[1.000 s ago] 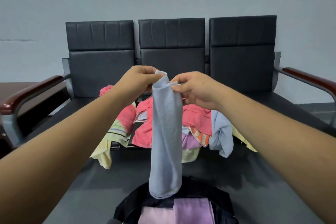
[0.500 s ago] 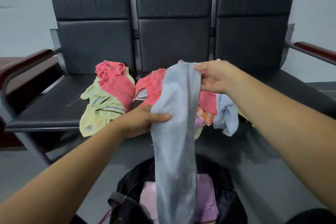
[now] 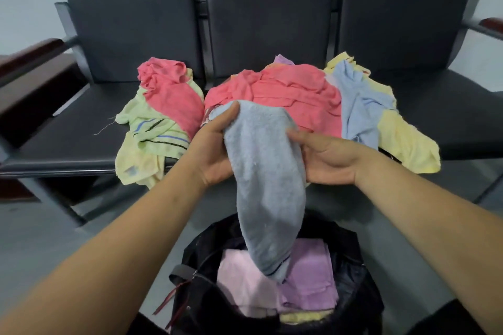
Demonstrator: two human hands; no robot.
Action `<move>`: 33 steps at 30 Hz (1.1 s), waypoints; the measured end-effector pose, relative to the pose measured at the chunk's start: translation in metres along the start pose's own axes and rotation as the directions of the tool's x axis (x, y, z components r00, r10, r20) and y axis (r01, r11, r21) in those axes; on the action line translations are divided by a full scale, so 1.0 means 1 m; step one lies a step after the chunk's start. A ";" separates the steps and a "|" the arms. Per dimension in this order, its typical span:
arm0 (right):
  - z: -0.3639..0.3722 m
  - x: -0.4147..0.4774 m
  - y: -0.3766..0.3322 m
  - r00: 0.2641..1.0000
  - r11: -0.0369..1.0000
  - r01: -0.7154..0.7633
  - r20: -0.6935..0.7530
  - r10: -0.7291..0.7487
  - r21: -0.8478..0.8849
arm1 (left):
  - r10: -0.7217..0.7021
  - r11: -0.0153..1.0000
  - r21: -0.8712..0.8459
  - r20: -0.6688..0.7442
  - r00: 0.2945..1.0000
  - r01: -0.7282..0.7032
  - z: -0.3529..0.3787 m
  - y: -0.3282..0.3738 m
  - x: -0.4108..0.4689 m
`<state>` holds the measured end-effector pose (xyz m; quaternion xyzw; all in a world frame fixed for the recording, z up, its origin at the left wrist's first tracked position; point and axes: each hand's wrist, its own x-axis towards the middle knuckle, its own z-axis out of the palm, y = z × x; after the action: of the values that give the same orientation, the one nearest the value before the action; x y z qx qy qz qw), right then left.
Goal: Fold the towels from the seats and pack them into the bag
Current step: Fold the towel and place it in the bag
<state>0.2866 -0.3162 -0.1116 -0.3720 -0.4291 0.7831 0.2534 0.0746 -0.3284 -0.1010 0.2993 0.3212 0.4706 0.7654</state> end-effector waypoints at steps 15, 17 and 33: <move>-0.016 0.002 -0.023 0.946 0.942 0.267 -0.244 -0.216 0.202 | -0.096 0.860 0.505 0.034 0.995 0.066 -0.024 -0.031 0.017; -0.023 -0.003 -0.024 0.914 0.958 0.280 -0.322 -0.246 0.062 | -0.069 0.928 0.364 -0.049 0.996 0.082 -0.021 -0.027 0.017; -0.019 -0.012 -0.004 0.946 0.958 0.272 -0.210 -0.248 0.095 | 0.222 0.866 0.465 -0.029 0.975 -0.184 -0.011 -0.010 0.008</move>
<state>0.3092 -0.3141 -0.1107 -0.3712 -0.3985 0.7272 0.4179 0.0745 -0.3237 -0.1167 0.4842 0.4211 0.4710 0.6053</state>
